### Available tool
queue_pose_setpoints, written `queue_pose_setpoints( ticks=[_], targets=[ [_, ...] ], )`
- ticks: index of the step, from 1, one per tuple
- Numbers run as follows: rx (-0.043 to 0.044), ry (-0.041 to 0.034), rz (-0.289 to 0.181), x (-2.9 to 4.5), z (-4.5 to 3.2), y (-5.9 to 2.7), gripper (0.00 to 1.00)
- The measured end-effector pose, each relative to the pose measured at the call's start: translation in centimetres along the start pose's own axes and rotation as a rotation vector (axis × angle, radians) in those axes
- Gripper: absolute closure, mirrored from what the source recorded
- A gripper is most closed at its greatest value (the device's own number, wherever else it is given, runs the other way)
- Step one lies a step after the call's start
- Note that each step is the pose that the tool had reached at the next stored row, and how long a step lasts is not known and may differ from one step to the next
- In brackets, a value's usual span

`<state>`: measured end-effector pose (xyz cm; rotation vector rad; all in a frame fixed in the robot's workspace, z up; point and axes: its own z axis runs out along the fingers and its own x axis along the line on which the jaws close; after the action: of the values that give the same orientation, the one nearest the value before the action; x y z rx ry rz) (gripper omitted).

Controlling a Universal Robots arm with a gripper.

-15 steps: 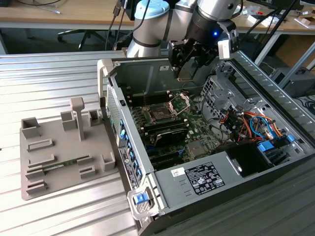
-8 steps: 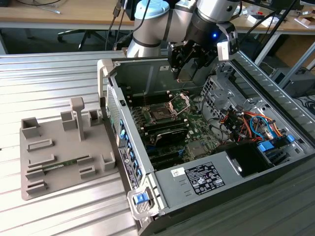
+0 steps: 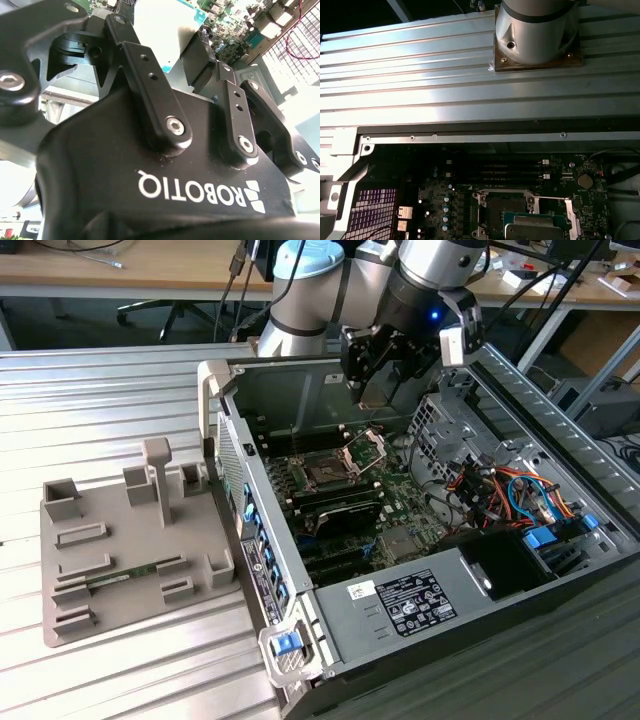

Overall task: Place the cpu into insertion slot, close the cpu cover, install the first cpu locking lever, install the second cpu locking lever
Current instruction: 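Place the cpu into insertion slot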

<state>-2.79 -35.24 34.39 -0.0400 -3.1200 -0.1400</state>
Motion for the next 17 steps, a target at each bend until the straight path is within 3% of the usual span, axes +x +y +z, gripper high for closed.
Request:
queue_pose_setpoints(
  ticks=[17],
  targets=[
    [0.0, 0.0, 0.0, -0.01, 0.59, -0.05, 0.46]
  ],
)
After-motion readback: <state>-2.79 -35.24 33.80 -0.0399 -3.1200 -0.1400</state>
